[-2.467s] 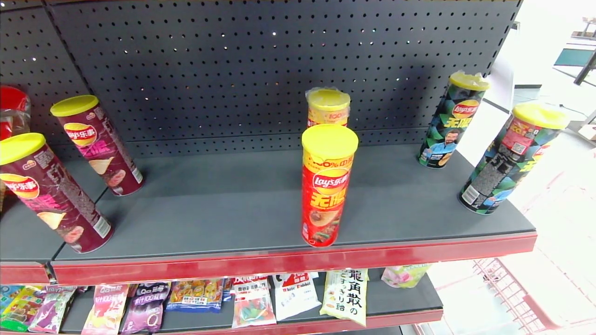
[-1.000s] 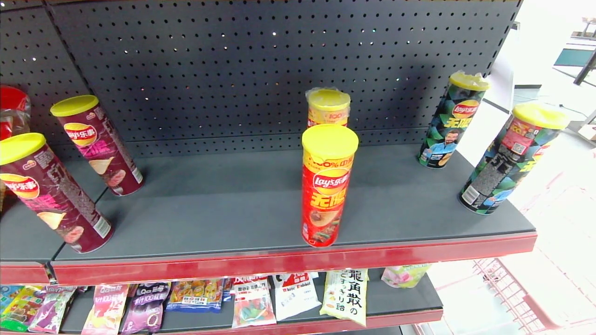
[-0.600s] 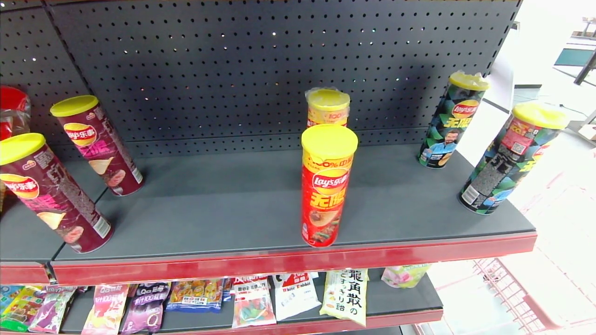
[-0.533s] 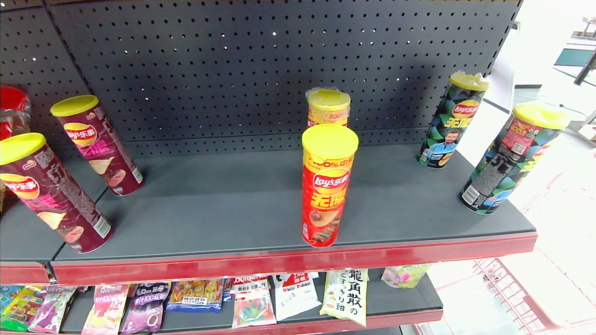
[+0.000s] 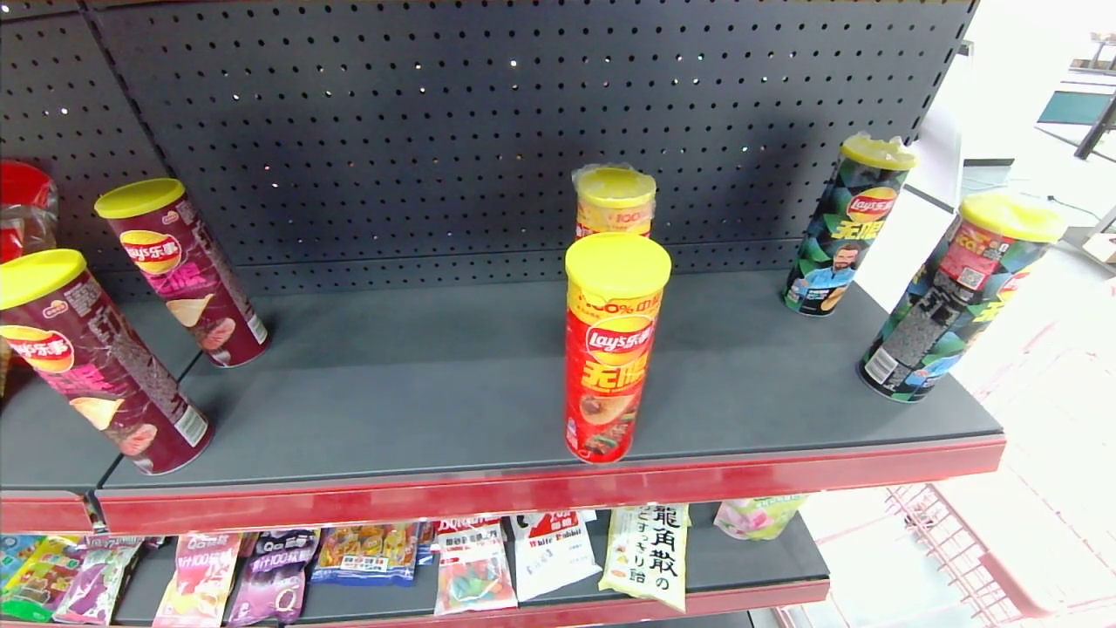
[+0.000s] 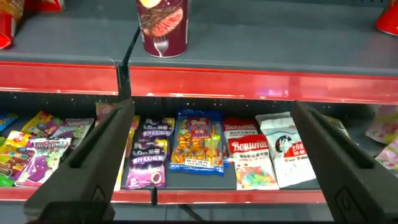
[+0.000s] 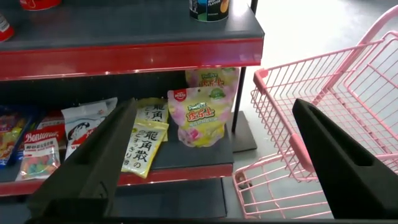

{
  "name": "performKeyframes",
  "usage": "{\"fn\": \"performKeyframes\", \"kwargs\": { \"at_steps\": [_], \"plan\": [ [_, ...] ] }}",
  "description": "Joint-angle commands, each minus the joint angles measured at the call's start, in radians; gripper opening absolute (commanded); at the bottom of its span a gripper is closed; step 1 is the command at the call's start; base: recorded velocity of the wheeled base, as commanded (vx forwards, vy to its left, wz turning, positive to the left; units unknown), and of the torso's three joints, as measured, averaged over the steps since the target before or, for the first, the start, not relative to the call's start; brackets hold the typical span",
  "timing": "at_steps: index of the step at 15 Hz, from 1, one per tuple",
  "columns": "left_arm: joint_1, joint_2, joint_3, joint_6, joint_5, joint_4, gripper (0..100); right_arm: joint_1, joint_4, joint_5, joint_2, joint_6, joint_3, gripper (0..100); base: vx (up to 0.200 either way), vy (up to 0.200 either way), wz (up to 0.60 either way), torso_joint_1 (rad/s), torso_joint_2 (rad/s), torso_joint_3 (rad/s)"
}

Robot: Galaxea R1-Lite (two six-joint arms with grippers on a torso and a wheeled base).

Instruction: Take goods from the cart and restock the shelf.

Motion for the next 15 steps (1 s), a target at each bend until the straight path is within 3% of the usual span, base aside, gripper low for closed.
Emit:
{"fn": "performKeyframes", "kwargs": {
  "at_steps": [1,15],
  "plan": [
    [0.002,0.000,0.000,-0.001,0.000,-0.002,100,0.002,0.000,0.000,-0.003,0.000,0.000,100,0.000,0.000,0.00,0.000,0.00,0.000],
    [0.002,0.000,0.000,0.008,-0.001,0.000,100,0.002,0.000,0.000,-0.003,0.000,0.000,100,0.000,0.000,0.00,0.000,0.00,0.000]
  ]
}}
